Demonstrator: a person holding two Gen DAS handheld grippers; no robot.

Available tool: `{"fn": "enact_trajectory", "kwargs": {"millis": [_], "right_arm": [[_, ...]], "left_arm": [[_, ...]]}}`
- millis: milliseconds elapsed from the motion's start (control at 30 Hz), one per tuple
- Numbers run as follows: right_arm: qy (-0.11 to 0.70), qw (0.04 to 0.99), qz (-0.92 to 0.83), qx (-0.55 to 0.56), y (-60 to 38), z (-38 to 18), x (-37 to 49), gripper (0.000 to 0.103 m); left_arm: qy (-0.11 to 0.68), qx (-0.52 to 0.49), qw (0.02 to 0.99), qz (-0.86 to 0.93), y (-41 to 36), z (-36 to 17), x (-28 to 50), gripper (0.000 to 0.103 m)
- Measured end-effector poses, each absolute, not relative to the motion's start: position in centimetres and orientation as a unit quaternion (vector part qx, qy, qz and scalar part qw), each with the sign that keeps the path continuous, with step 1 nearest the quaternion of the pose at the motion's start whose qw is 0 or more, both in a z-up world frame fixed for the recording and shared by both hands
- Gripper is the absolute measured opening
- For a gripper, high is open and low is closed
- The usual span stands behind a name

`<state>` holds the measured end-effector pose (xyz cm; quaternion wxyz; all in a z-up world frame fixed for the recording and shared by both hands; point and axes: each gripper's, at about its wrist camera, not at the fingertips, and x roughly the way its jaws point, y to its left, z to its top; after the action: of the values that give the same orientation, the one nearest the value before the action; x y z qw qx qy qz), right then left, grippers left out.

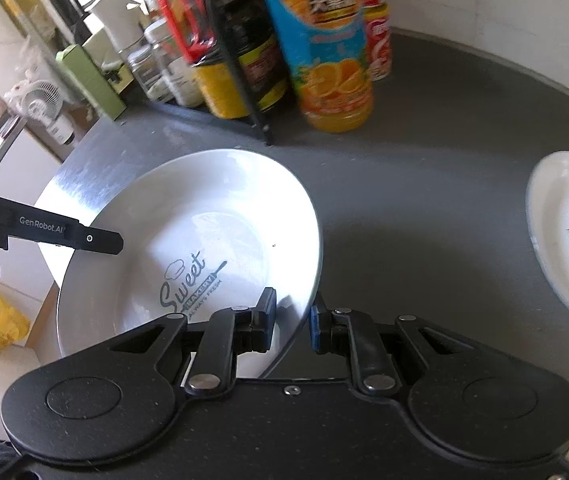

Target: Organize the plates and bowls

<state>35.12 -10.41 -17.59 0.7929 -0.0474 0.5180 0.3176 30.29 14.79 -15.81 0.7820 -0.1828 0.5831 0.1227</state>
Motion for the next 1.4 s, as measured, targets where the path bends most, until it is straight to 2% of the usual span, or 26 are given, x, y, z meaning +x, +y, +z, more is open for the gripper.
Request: {"fn": "enact_trajectory", "kwargs": {"millis": [700, 1167, 1400], "right_arm": [[0.523, 0.779, 0.332, -0.093, -6.5, -19.4, 32.2, 0.017], [0.511, 0.795, 0.315, -0.092, -6.3, -19.4, 31.3, 0.016], [0.499, 0.802, 0.319, -0.085, -6.3, -18.8, 31.4, 0.011]], "left_arm": [[0.606, -0.204, 0.751, 0.165, 17.4, -18.7, 27.3, 0.021], [0.608, -0.177, 0.756, 0.163, 16.9, -19.3, 27.6, 0.026], [0.613, -0.160, 0.754, 0.171, 16.6, -18.9, 28.0, 0.027]]}}
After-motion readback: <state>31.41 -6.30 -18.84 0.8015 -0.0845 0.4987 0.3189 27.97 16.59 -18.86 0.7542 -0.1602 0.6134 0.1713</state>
